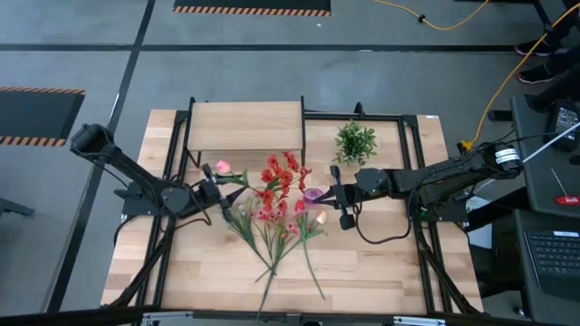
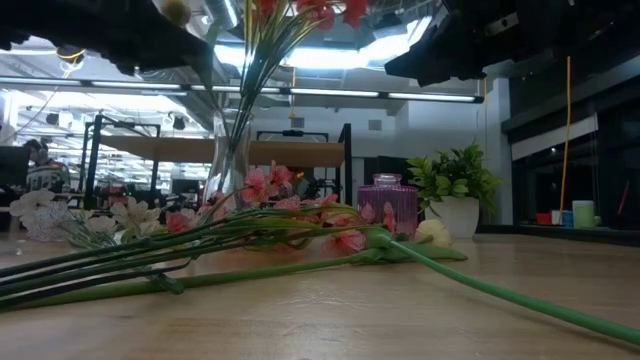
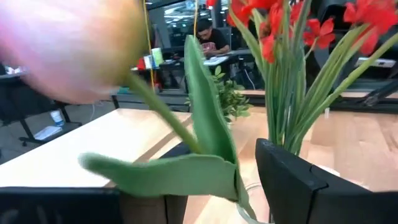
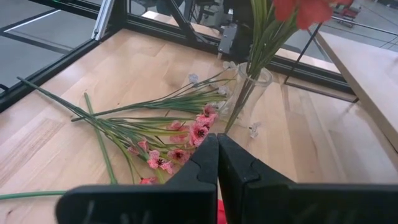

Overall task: Pick and place flowers into a vace then onto a shelf
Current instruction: Put the pink tulip into the transparent vase, then put the red tulip into the transparent vase

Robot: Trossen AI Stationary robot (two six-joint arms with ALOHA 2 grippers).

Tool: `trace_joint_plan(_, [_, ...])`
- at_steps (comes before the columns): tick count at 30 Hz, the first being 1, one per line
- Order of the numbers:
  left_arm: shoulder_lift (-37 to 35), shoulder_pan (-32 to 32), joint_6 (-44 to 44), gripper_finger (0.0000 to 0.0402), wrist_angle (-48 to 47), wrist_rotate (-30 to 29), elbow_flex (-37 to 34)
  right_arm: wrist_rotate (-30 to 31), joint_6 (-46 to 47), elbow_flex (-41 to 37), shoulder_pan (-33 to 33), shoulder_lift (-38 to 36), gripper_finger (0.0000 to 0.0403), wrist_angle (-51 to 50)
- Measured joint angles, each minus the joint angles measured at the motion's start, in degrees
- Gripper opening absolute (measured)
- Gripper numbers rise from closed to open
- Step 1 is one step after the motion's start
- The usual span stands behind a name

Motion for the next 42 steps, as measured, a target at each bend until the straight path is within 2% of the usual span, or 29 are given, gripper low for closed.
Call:
trace_joint_plan(5, [-2.03,-2.64,-1.11,0.0169,-2.45,-1.45,0.0,0.0,0.01,0.0,-0.01,0.0,0.0003,-0.02])
trace_joint_plan(13, [-2.22,-5.45,-10.02,0.0169,-12.04,-6.36,0.0,0.0,0.03,0.0,0.0,0.0,0.0003,-0.07])
trace_joint_plan(22, [-2.22,-9.71,-13.26,0.0169,-12.6,-7.08,0.0,0.0,0.05,0.0,0.01,0.0,0.0003,-0.09])
trace_joint_plan(33, [-2.2,-14.44,-16.8,0.0168,-12.89,-4.8,0.01,0.0,0.05,0.0,-0.01,0.0,0.0003,-0.04])
trace_joint_plan(39, [-1.89,-14.57,-17.97,0.0144,-17.04,2.88,0.0,0.02,0.01,0.0,-0.01,0.0,0.0003,0.1])
trace_joint_plan(42, [-0.99,-14.54,-19.6,0.0126,-17.25,4.09,0.0,0.02,-0.01,0.0,-0.01,0.0,0.0003,1.25])
